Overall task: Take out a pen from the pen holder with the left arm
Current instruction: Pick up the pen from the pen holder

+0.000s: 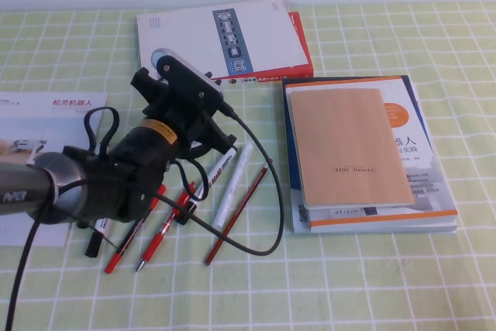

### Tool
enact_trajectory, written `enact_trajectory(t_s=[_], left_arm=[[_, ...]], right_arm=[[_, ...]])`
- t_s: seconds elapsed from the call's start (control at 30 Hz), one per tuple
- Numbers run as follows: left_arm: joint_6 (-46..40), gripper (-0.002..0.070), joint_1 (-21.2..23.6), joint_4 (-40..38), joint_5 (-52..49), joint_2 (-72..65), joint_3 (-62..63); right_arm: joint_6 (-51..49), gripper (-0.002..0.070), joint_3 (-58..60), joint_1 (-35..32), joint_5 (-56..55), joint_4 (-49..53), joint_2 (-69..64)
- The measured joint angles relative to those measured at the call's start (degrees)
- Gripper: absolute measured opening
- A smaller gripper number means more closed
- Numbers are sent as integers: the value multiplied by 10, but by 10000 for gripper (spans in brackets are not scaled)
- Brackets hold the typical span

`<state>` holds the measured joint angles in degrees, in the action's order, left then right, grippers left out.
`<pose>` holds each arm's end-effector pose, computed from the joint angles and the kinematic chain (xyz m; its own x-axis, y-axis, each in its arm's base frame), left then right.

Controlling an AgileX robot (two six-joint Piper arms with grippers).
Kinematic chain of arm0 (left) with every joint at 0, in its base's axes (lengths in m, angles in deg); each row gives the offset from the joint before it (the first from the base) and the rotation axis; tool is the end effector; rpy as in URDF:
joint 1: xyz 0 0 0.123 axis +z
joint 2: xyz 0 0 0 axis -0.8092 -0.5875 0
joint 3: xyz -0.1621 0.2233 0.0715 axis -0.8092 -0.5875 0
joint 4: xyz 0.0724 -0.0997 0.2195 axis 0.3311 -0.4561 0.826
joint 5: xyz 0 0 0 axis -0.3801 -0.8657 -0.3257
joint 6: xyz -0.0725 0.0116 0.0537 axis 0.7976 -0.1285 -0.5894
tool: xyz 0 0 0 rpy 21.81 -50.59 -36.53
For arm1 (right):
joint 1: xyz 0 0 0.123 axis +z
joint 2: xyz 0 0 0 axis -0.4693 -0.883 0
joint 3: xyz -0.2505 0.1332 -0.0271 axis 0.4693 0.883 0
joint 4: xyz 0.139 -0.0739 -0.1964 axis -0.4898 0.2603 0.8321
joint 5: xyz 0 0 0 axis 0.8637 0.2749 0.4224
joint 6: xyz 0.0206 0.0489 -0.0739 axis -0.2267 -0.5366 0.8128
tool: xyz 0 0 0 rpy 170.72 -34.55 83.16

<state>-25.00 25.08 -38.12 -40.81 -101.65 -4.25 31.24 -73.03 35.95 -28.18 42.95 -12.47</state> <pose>0.3448 -0.1874 0.1835 0.0870 0.5165 -0.8519 0.4757 0.7298 0.4910 0.0514 0.0111 0.1716 -0.3133 0.1011 -0.9443 -0.1349 0.9795 0.1496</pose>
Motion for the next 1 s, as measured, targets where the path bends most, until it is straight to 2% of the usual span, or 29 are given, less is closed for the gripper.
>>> enact_trajectory(t_s=[0.53, 1.0], left_arm=[[-7, 45, 0, -26, -36, 75, 0], [-5, 45, 4, -100, -265, 284, 0]], right_arm=[[0, -15, 0, 0, 0, 0, 0], [0, -15, 0, 0, 0, 0, 0]])
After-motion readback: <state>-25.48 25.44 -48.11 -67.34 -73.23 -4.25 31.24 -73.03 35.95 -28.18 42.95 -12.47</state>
